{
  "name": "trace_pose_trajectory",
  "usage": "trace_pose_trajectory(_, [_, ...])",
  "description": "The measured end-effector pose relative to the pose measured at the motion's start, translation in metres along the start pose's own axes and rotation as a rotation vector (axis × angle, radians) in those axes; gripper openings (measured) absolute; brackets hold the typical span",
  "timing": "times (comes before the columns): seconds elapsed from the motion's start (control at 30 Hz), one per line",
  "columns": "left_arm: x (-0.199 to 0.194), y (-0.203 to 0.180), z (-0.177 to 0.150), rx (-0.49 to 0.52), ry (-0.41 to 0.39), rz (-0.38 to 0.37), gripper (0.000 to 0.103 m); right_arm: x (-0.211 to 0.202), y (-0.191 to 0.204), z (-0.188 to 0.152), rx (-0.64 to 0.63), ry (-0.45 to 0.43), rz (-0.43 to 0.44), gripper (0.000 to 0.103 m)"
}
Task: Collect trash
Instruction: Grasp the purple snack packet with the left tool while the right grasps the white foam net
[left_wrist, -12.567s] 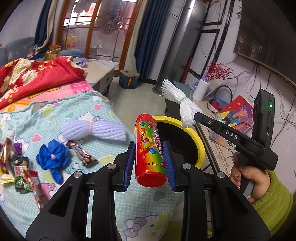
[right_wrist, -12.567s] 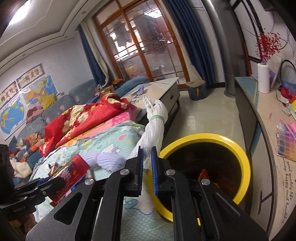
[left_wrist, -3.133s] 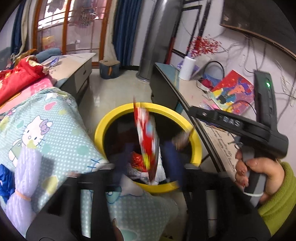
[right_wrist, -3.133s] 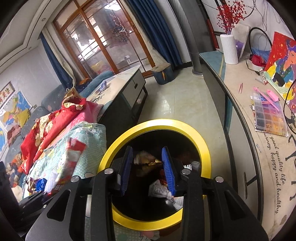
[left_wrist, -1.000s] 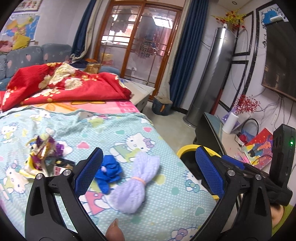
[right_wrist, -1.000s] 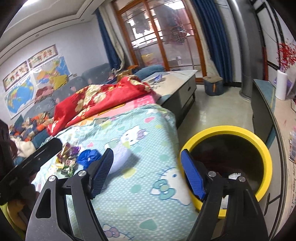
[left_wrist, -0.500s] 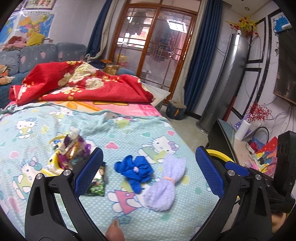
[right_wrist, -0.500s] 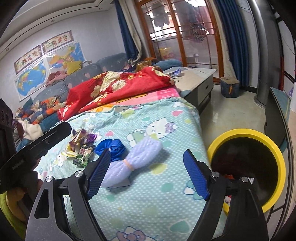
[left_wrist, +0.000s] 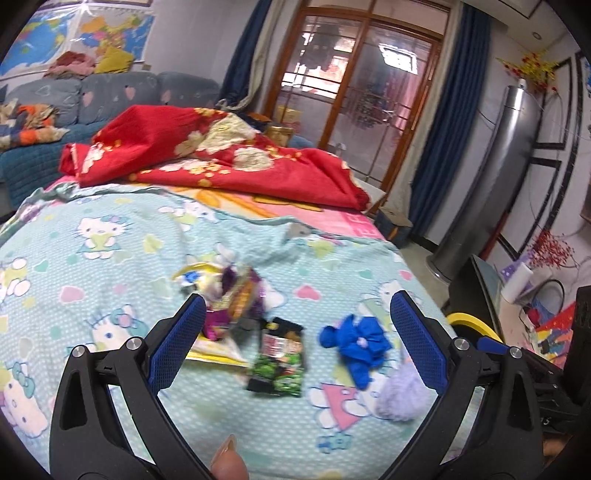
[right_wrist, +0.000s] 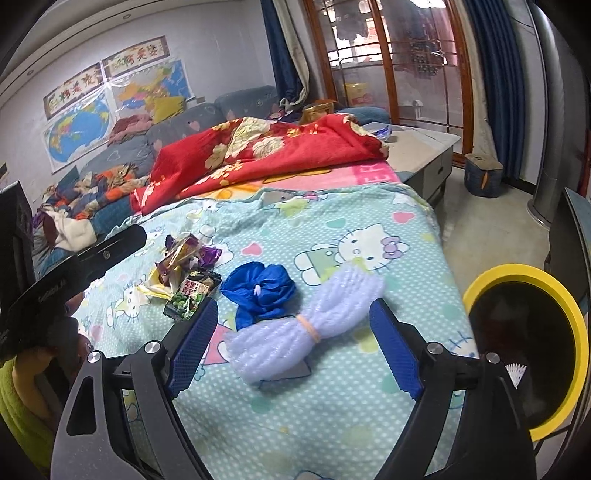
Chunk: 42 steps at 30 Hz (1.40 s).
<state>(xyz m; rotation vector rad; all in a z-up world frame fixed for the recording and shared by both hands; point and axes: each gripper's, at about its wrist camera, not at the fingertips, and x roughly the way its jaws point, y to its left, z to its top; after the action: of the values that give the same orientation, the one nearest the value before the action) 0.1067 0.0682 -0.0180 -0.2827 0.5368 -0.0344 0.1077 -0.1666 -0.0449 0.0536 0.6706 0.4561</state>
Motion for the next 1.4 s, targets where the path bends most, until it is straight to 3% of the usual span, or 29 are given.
trace_pose_trajectory(0.13, [0.005, 0.014, 0.003, 0.009, 0.006, 0.028, 0.091, 0.009, 0.006, 0.003, -0.012, 0.012, 0.001, 0.081])
trace_pose_trajectory(0.37, [0.016, 0.028, 0.005, 0.045, 0.031, 0.05, 0.069, 0.033, 0.008, 0.003, 0.024, 0.06, -0.024, 0.081])
trace_pose_trajectory(0.73, [0.049, 0.021, -0.008, 0.183, 0.123, 0.08, 0.053, 0.065, -0.004, -0.018, 0.151, 0.169, -0.017, 0.082])
trace_pose_trajectory(1.0, [0.059, 0.029, -0.013, 0.15, 0.162, 0.102, 0.031, 0.067, -0.011, -0.026, 0.184, 0.188, 0.014, 0.08])
trace_pose_trajectory(1.27, [0.061, 0.033, -0.018, 0.134, 0.202, 0.11, 0.017, 0.062, -0.022, -0.026, 0.22, 0.18, 0.029, 0.064])
trace_pose_trajectory(1.4, [0.053, 0.033, -0.018, 0.107, 0.193, 0.063, 0.016, 0.059, -0.027, -0.028, 0.23, 0.186, 0.058, 0.042])
